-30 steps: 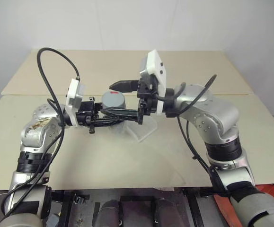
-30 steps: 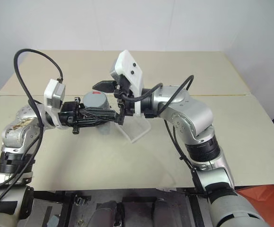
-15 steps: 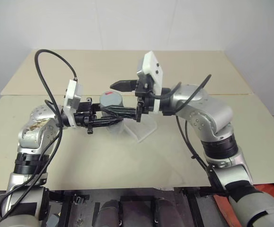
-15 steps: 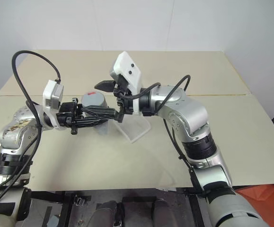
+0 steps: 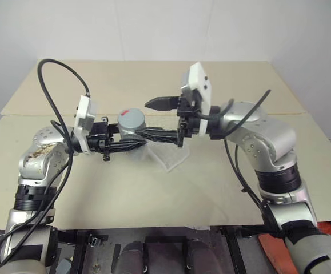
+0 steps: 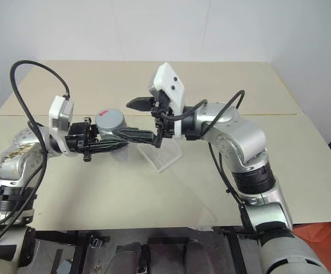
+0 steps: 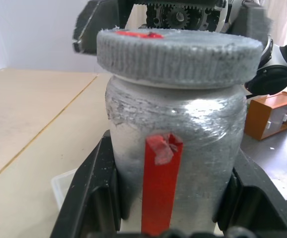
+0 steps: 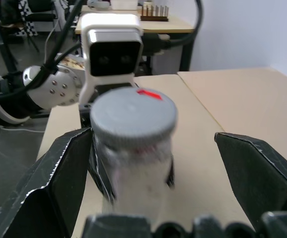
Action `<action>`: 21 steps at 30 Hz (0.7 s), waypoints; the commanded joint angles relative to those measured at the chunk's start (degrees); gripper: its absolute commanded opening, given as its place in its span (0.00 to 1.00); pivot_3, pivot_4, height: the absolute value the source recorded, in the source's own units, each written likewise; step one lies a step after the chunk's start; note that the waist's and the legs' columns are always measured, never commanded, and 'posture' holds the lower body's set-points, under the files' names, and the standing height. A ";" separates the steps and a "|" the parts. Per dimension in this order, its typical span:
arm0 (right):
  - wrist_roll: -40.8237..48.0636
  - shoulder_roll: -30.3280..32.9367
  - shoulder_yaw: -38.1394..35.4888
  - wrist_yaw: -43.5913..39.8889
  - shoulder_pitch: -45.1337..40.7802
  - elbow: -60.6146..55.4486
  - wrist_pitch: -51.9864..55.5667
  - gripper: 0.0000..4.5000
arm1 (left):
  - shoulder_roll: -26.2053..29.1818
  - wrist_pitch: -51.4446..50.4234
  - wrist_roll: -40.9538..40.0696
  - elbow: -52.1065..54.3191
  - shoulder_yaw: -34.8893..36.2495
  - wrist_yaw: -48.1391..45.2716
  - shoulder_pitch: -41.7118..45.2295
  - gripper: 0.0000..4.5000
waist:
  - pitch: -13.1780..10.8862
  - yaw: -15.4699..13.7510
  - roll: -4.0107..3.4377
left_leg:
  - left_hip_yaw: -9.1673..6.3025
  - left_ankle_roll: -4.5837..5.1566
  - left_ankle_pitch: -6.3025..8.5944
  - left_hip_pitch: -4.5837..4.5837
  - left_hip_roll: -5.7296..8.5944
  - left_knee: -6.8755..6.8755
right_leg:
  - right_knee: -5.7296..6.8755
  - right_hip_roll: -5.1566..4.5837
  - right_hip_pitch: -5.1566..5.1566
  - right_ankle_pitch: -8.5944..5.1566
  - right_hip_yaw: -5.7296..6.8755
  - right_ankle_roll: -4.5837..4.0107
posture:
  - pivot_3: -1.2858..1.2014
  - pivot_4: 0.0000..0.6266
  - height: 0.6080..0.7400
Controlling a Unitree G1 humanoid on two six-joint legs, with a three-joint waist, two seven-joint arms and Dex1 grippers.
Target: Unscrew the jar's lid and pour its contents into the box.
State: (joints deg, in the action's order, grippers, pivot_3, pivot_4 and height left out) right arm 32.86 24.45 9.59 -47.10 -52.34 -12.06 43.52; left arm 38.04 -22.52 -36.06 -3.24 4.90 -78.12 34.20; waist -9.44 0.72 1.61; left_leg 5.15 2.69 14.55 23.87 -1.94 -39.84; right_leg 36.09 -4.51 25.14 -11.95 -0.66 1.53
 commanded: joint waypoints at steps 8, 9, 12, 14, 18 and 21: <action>0.41 2.48 -4.21 0.55 0.95 -1.19 -0.06 0.99 | 0.23 0.26 -1.08 2.07 0.83 -1.28 0.61 0.43 | 0.00 0.12 0.00 | 0.01 0.00 0.00 0.00 -0.01 0.00 | -0.01 0.01 0.01 0.00 -0.01 0.00 | 0.52 0.24 1.00; 0.94 3.15 -4.24 -0.33 1.34 -1.90 0.05 0.99 | 0.20 0.28 -1.06 2.06 0.86 -1.25 0.60 0.43 | 0.00 0.08 0.00 | 0.01 0.00 0.00 0.00 0.00 0.00 | -0.01 0.01 0.01 0.00 -0.01 0.00 | 0.52 0.24 1.00; 2.15 4.66 -4.20 -2.48 2.27 -3.66 0.17 0.99 | 0.08 0.34 -0.98 2.06 0.89 -1.01 0.53 0.43 | 0.00 0.07 0.00 | 0.01 0.00 0.00 0.00 0.00 0.00 | -0.02 0.01 0.00 0.00 -0.01 0.00 | 0.52 0.24 1.00; 3.06 4.90 -4.29 -3.10 2.53 -4.86 0.48 0.99 | -0.08 0.48 -0.81 2.23 0.87 -0.64 0.28 0.43 | 0.00 0.05 0.00 | 0.00 0.00 0.00 0.00 -0.01 0.00 | -0.02 0.01 0.00 0.00 -0.01 0.00 | 0.52 0.24 1.00; 5.43 2.94 -4.22 -1.75 1.62 -6.96 1.78 0.99 | -0.67 0.51 -0.81 2.55 0.72 0.16 -0.01 0.43 | 0.00 0.07 0.00 | -0.02 0.00 0.00 0.00 -0.01 0.00 | -0.03 0.01 0.00 0.00 -0.01 0.00 | 0.52 0.24 1.00; 4.86 0.73 -2.63 0.14 0.54 -7.23 2.10 0.99 | -1.00 0.53 -0.78 2.83 0.40 0.24 0.03 0.43 | 0.00 0.14 0.00 | -0.02 0.00 0.00 -0.01 -0.01 -0.01 | -0.01 0.01 0.01 0.00 -0.02 0.00 | 0.52 0.24 1.00</action>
State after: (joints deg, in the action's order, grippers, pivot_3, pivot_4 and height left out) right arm 37.23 25.77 7.41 -48.07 -49.91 -17.35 45.54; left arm 36.88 -22.51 -36.08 -2.81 4.79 -78.04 33.99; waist -9.44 0.86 1.61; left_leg 5.13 2.69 14.55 23.86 -1.95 -39.85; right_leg 36.09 -4.49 25.15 -11.95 -0.68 1.53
